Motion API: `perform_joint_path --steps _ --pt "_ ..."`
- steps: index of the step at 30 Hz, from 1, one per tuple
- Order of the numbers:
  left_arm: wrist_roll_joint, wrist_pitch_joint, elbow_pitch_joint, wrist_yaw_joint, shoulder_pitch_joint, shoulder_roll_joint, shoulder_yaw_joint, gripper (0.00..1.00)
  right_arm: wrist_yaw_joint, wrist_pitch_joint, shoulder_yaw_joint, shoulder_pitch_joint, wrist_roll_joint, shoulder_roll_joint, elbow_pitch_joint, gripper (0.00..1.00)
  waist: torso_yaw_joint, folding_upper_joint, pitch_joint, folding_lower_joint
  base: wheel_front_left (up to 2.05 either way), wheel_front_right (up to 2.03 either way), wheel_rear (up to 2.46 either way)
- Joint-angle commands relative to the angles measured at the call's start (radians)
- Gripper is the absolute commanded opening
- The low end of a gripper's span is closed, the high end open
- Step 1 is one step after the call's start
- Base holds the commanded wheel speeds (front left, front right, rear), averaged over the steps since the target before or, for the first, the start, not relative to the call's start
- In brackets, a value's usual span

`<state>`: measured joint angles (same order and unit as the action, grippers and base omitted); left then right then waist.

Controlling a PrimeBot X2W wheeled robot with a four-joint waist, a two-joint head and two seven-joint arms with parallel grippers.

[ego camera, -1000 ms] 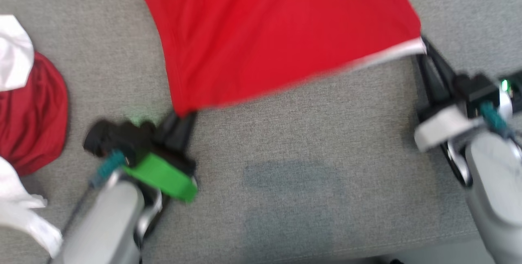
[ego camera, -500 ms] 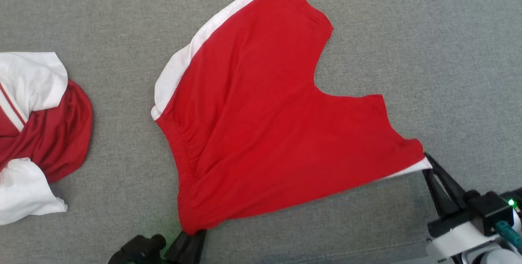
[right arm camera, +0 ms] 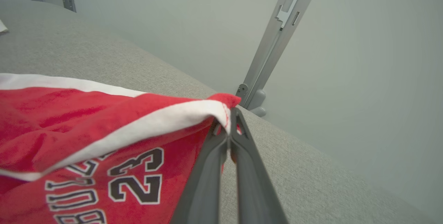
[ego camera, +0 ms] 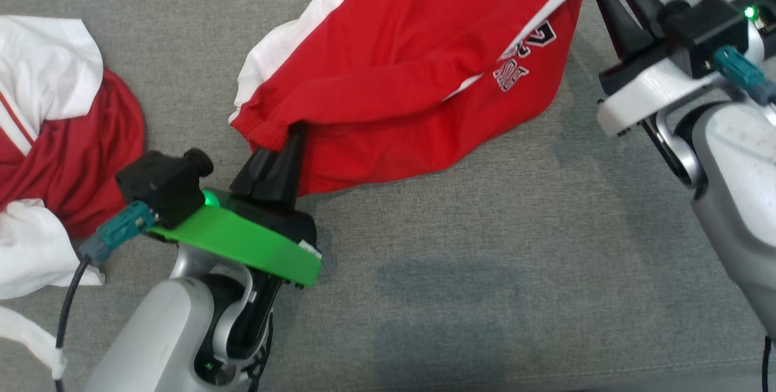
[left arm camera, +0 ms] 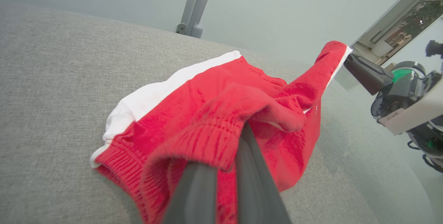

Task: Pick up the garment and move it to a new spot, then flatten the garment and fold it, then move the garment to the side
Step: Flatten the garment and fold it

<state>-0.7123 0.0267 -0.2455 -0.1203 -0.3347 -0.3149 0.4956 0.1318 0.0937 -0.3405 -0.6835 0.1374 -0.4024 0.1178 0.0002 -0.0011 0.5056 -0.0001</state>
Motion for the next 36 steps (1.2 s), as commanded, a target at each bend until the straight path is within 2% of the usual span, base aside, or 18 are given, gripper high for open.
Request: perform_joint_path --steps 1,6,8,15,23,24,25,26,27,28,34,36 --pt "-0.01 0.01 0.011 -0.007 -0.042 0.018 0.0 0.0 -0.002 -0.014 -0.022 -0.052 0.01 -0.011 0.044 0.0 0.093 0.0011 0.113 0.0001 0.0 0.0 0.0" --pt "-0.02 0.019 0.102 -0.038 -0.144 0.065 -0.033 0.0 -0.002 -0.031 -0.13 -0.275 0.04 -0.024 0.242 0.0 0.139 0.0011 0.152 0.0001 0.0 0.0 0.0" --pt "-0.001 0.001 0.14 -0.048 -0.174 0.068 -0.048 0.0 -0.002 -0.029 -0.163 -0.335 0.06 -0.025 0.317 0.0 0.153 0.0011 0.156 0.0001 0.0 0.0 0.0" --pt "-0.024 -0.016 0.245 -0.021 -0.23 0.105 -0.045 0.0 -0.002 -0.013 -0.258 -0.486 0.093 -0.043 0.495 0.0 0.193 0.0011 0.15 0.0001 0.0 0.0 0.0" --pt "0.011 -0.021 0.359 -0.024 -0.297 0.122 -0.022 0.0 -0.002 -0.015 -0.349 -0.581 0.121 -0.045 0.648 0.0 0.199 0.0011 0.142 0.0001 0.0 0.0 0.0" --pt "0.014 -0.028 0.366 -0.027 -0.302 0.123 -0.02 0.18 -0.002 -0.007 -0.354 -0.583 0.122 -0.041 0.659 0.0 0.198 0.0011 0.142 0.0001 0.0 0.0 0.0" --pt "0.007 -0.033 0.371 -0.029 -0.3 0.132 -0.019 0.47 -0.002 0.005 -0.359 -0.583 0.122 -0.036 0.668 0.0 0.195 0.0011 0.142 0.0001 0.0 0.0 0.0" --pt "0.008 -0.037 0.376 -0.028 -0.295 0.133 -0.015 0.96 -0.002 0.018 -0.363 -0.581 0.124 -0.03 0.674 0.26 0.192 0.0011 0.141 0.0001 0.0 0.0 0.0" --pt "0.017 -0.036 0.379 -0.029 -0.29 0.128 -0.01 1.0 -0.002 0.028 -0.369 -0.578 0.127 -0.026 0.68 0.96 0.188 0.0011 0.139 0.0001 0.0 0.0 0.0" --pt "0.024 -0.037 0.383 -0.032 -0.285 0.123 -0.006 1.0 -0.002 0.036 -0.377 -0.575 0.128 -0.023 0.685 1.0 0.184 0.0011 0.137 0.0001 0.0 0.0 0.0" --pt "0.058 -0.066 0.378 -0.047 -0.228 0.1 0.009 1.0 -0.002 0.103 -0.37 -0.532 0.176 0.001 0.67 1.0 0.155 0.0011 0.094 0.0001 0.0 0.0 0.0" --pt "0.074 -0.086 0.364 -0.057 -0.186 0.086 0.016 1.0 -0.002 0.12 -0.375 -0.497 0.21 -0.01 0.644 1.0 0.14 0.0011 0.064 0.0001 0.0 0.0 0.0"
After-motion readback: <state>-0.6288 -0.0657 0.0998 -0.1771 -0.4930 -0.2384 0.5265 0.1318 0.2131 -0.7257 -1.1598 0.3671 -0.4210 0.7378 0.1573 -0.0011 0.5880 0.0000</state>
